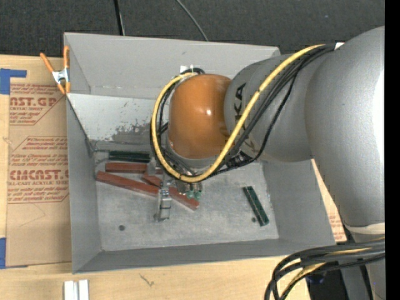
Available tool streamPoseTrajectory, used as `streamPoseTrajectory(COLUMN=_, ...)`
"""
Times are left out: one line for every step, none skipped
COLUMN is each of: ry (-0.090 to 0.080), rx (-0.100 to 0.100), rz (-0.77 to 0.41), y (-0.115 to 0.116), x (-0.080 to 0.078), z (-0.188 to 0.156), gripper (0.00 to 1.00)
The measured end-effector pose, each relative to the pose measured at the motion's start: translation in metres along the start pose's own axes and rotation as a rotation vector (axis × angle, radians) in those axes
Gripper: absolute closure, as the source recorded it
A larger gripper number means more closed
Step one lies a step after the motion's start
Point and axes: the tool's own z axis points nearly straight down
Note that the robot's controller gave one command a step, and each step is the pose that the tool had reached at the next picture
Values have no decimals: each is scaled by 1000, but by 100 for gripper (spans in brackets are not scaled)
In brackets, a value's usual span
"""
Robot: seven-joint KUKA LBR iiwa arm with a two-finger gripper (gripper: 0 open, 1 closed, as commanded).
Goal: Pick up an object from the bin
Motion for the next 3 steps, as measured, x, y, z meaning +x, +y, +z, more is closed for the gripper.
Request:
streamPoseTrajectory(ry=-11, rx=-2, rz=-166, y=5, x=0, z=16, gripper=0)
streamPoseTrajectory(ry=1, rx=0, rz=-361, y=-68, x=-39, z=76, gripper=100)
streamPoseTrajectory(ry=1, rx=-1, rz=-361, y=-68, x=-39, z=76, gripper=100)
